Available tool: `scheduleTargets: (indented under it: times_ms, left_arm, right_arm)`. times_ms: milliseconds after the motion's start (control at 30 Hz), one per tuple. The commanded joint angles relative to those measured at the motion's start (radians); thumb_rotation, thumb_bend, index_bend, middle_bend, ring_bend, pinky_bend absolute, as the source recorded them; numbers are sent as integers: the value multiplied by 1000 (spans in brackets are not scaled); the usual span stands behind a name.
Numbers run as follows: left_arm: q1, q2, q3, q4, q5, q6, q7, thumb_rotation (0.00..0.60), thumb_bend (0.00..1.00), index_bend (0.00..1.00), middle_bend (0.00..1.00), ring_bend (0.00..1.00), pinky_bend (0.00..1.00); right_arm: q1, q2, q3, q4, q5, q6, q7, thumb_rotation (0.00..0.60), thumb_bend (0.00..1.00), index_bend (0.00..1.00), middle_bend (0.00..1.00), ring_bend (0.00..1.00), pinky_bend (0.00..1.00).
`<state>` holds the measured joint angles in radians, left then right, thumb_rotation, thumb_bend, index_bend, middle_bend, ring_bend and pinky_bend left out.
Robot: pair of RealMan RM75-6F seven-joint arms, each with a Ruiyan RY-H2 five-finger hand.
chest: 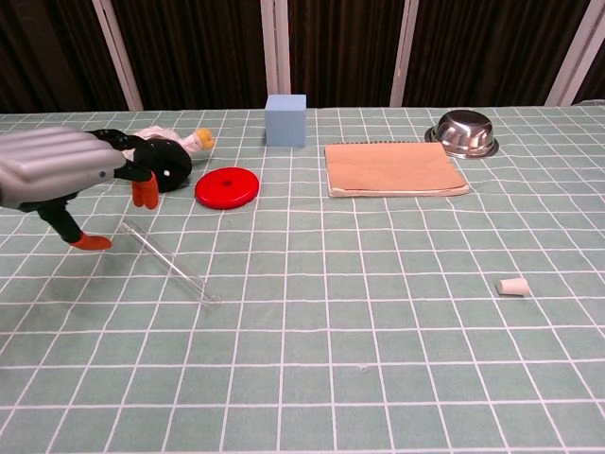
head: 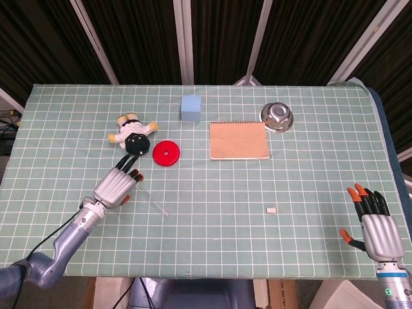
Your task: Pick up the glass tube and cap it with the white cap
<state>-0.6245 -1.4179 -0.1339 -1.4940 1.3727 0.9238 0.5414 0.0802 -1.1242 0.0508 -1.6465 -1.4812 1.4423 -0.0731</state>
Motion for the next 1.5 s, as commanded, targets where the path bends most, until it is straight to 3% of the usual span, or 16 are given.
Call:
scheduleTargets:
  times_ms: [33, 667, 1100, 1500]
  left_arm:
    - [-31, -38, -5, 40, -31, -34, 12, 600, 324, 390, 370, 0, 0]
    - [-87, -131, 18, 139, -98, -60, 30, 600, 365, 438, 398, 0, 0]
    - [-93, -131, 39, 140, -108, -38, 16, 600, 471, 513, 511, 36, 0]
    - [-90, -122, 49, 132, -88, -1, -18, 600, 490, 526, 551, 59, 0]
  right_arm:
    - [-1, 0, 2, -1, 5, -1, 5, 600, 266, 0, 0, 0, 0]
    - [-1, 3, 4, -10, 17, -7, 14, 600, 266, 0, 0, 0, 0]
    - [-1, 3, 4, -16, 21, -10, 14, 600, 265, 0, 0, 0, 0]
    - [-2, 4, 4, -18, 21, -9, 15, 600, 266, 0, 0, 0, 0]
